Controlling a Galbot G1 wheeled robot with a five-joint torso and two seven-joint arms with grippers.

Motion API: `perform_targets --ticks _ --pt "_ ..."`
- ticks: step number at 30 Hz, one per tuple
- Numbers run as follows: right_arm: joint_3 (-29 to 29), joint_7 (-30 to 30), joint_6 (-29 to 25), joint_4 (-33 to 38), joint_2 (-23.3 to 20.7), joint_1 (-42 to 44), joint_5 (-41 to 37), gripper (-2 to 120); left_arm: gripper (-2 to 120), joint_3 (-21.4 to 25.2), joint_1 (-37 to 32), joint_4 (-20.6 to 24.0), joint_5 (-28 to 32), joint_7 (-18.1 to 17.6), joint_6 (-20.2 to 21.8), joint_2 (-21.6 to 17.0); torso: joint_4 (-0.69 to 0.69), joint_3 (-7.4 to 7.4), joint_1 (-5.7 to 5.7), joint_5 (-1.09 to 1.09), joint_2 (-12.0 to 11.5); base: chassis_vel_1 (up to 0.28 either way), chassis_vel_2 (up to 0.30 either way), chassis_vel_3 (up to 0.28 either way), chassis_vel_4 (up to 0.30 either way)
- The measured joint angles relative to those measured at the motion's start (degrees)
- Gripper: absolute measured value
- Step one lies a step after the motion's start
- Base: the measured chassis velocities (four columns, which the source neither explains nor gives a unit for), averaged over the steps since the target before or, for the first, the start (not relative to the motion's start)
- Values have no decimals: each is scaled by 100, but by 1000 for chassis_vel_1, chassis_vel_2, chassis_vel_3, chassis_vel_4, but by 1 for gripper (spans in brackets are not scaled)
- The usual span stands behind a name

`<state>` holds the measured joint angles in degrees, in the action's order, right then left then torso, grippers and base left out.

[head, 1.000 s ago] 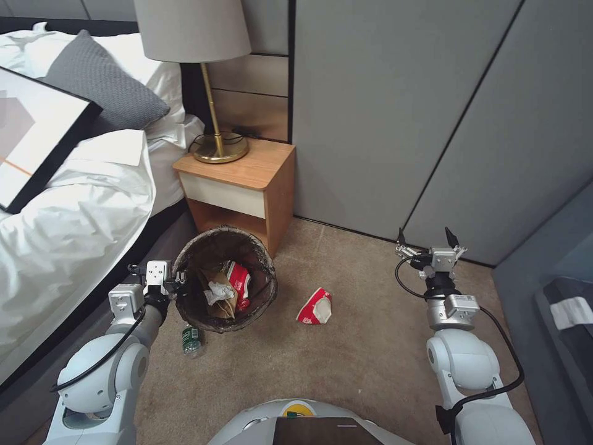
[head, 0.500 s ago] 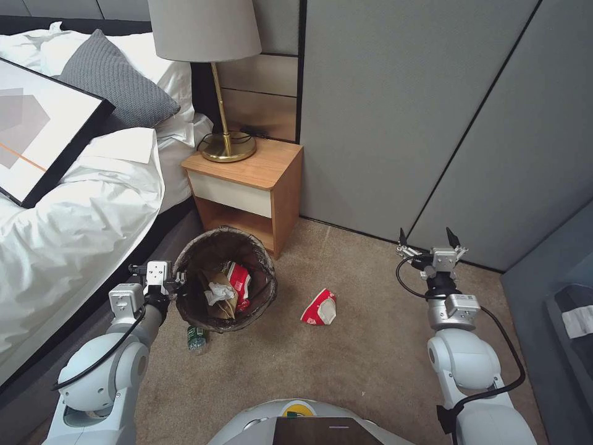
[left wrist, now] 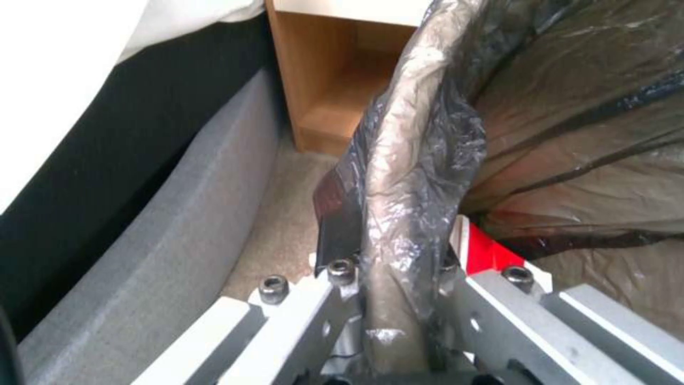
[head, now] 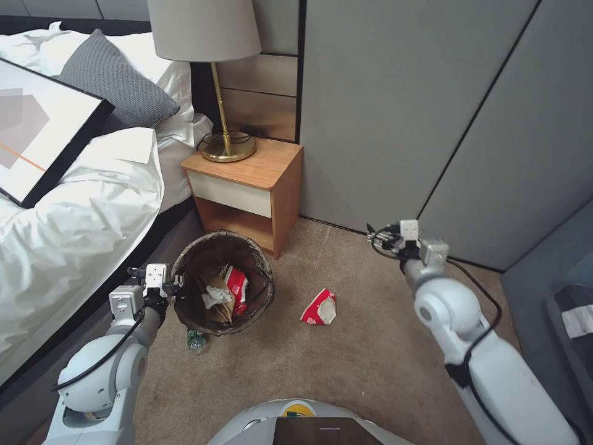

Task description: Pick up the trash bin, then pick up the garbage from the floor and place it into the trash bin.

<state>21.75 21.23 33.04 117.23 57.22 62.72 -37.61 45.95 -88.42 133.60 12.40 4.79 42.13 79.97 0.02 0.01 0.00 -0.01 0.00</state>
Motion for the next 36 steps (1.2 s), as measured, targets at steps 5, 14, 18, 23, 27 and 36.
perform_targets --ticks 5,14,18,23,27,36 --pt "-1054 451 437 -894 -227 -1081 -1162 100 0 47 -52 6 -22 15 0 24 -3 0 0 2 0 0 0 0 0" --pt "-1916 1000 597 -2062 451 -2018 -1984 100 0 97 -78 11 -28 38 0 27 0 0 0 0 0 0 0 0 0" --pt "-1909 971 498 -2558 888 -1867 -1802 100 0 114 -99 8 -26 52 0 -4 -2 0 0 1 -1 0 0 0 0" --pt "-1738 965 362 -2987 1301 -1577 -1709 100 0 82 -80 -38 -33 75 0 -28 -4 0 0 0 0 0 0 0 0" --pt "-1641 1022 309 -3128 1538 -1396 -1630 100 0 49 -52 -74 -54 86 0 -27 -2 -1 0 0 0 0 0 0 0" --pt "-1434 1016 225 -3265 1816 -1004 -1276 100 0 42 -54 -117 -72 113 0 -22 -3 -1 0 0 0 0 0 0 0"
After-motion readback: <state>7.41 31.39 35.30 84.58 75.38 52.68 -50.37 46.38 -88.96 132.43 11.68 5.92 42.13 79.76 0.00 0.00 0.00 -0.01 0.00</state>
